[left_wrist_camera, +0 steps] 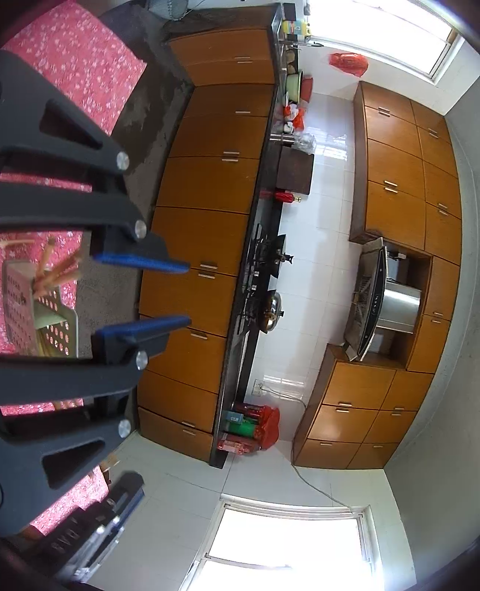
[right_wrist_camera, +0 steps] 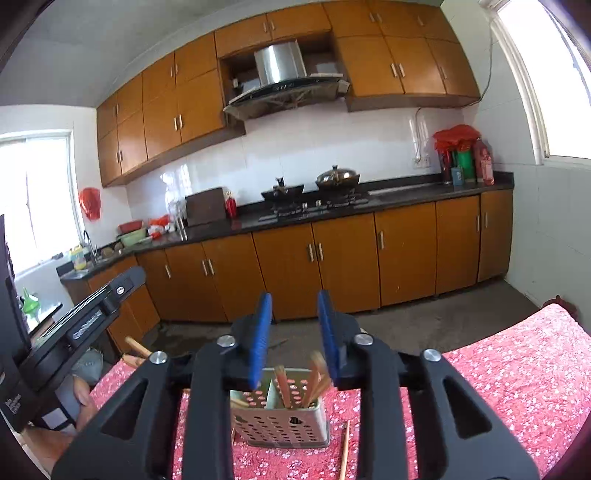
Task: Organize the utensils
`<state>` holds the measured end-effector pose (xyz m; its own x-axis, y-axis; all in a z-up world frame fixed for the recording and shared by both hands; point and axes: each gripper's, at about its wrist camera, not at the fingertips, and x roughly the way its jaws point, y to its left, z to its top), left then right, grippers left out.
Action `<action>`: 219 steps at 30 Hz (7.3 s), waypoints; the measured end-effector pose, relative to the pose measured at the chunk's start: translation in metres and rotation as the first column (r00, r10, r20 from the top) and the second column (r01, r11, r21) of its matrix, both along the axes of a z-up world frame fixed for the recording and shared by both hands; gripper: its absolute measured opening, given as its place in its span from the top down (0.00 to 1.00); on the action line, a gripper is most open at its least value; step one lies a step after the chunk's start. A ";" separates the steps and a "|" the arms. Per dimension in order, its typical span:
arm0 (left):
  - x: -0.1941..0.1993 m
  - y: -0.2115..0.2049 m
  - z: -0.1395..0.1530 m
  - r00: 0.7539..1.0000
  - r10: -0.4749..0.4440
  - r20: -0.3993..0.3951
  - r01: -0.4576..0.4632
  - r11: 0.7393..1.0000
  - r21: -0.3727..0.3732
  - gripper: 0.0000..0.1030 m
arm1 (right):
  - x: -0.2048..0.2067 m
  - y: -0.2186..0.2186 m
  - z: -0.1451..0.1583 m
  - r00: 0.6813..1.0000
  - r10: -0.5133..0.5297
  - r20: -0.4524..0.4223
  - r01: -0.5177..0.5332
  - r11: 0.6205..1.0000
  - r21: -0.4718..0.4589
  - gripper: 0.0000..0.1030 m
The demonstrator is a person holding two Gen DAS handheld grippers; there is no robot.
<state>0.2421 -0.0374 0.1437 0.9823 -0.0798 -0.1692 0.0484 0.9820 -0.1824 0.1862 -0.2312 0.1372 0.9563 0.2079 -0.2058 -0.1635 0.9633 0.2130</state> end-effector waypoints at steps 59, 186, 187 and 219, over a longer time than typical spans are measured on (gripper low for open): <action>0.003 0.098 -0.243 0.750 0.161 -0.642 -0.038 0.979 0.202 0.86 | 0.040 -0.028 -0.231 0.805 -0.171 -0.568 0.048 0.973 -0.226 0.92; -0.063 0.016 0.032 0.994 -0.110 0.015 0.109 0.994 0.013 0.92 | -0.042 0.010 0.035 0.984 0.070 0.163 -0.063 0.997 -0.046 0.93; -0.059 0.013 0.036 0.995 -0.097 0.034 0.097 0.995 0.012 0.92 | -0.036 0.011 0.034 0.985 0.063 0.163 -0.055 0.997 -0.049 0.93; -0.115 0.055 -0.027 0.998 0.050 -0.032 -0.046 0.993 0.113 0.04 | -0.087 0.000 -0.023 0.986 -0.114 0.124 0.134 0.978 -0.161 0.02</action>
